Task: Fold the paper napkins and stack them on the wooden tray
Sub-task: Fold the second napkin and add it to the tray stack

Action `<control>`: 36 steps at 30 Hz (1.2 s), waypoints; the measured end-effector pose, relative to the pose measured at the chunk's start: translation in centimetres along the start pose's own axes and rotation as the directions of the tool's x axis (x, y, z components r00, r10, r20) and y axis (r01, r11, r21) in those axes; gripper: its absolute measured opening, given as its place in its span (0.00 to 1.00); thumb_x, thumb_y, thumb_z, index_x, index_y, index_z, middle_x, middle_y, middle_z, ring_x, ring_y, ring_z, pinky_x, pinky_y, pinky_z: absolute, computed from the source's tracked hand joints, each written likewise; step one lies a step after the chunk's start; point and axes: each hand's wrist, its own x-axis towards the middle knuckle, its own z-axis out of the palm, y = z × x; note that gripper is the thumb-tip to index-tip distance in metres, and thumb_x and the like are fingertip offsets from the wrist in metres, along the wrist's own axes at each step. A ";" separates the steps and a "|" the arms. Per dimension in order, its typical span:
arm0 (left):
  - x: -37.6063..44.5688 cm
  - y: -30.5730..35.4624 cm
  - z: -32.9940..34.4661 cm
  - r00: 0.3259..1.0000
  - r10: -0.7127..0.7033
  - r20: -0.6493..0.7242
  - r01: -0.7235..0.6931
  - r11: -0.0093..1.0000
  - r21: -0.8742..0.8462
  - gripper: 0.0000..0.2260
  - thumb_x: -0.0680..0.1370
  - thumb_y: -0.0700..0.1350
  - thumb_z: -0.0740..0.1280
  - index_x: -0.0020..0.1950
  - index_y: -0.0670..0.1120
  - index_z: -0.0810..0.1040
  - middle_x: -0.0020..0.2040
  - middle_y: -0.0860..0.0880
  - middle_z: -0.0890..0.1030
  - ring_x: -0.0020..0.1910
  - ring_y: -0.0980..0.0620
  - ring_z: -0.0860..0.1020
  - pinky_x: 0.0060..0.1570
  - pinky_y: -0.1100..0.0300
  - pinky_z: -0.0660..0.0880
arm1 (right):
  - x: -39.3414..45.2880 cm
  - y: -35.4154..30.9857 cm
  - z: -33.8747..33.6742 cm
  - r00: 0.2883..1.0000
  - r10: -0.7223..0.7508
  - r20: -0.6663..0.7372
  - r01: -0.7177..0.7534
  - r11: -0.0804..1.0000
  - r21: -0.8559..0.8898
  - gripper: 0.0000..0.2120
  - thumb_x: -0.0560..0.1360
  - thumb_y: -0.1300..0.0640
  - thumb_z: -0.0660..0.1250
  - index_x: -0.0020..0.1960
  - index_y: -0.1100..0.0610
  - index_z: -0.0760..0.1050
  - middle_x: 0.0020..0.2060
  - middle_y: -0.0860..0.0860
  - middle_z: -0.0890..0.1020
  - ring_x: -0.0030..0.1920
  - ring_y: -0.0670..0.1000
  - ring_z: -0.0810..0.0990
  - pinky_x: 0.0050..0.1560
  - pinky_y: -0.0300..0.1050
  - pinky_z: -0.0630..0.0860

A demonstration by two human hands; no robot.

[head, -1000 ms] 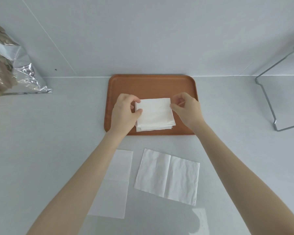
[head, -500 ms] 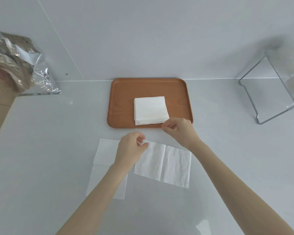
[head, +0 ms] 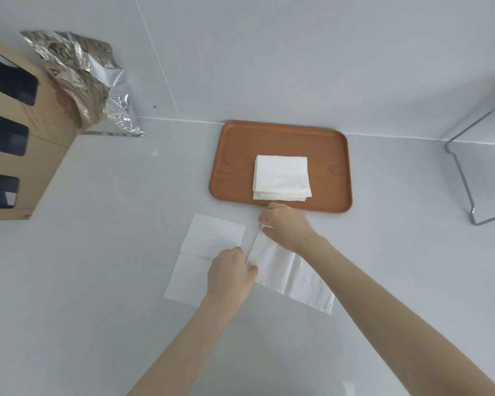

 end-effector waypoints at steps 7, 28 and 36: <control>0.0 0.3 0.3 1.000 0.008 0.003 -0.008 1.000 -0.007 0.06 0.75 0.40 0.61 0.45 0.39 0.76 0.48 0.41 0.80 0.49 0.42 0.77 0.45 0.51 0.74 | -0.1 0.5 0.3 1.000 0.014 -0.022 -0.013 0.998 0.063 0.07 0.73 0.62 0.60 0.47 0.61 0.76 0.49 0.57 0.77 0.47 0.59 0.77 0.43 0.53 0.74; -3.3 4.7 -0.7 0.928 0.363 -0.085 -0.373 0.901 -0.223 0.08 0.71 0.38 0.64 0.49 0.45 0.73 0.43 0.48 0.81 0.44 0.47 0.78 0.45 0.50 0.76 | -9.7 6.6 -4.2 0.958 0.249 -0.141 -0.112 0.781 0.614 0.12 0.67 0.63 0.69 0.31 0.48 0.77 0.33 0.44 0.82 0.33 0.36 0.78 0.36 0.22 0.71; -5.0 5.3 2.3 0.905 0.419 0.070 -0.404 0.900 -0.163 0.09 0.72 0.38 0.62 0.50 0.46 0.77 0.49 0.49 0.82 0.49 0.50 0.78 0.50 0.53 0.76 | -12.7 7.9 -2.4 0.971 0.239 0.013 -0.227 0.901 0.369 0.04 0.64 0.60 0.67 0.33 0.52 0.76 0.37 0.47 0.80 0.40 0.47 0.78 0.41 0.42 0.75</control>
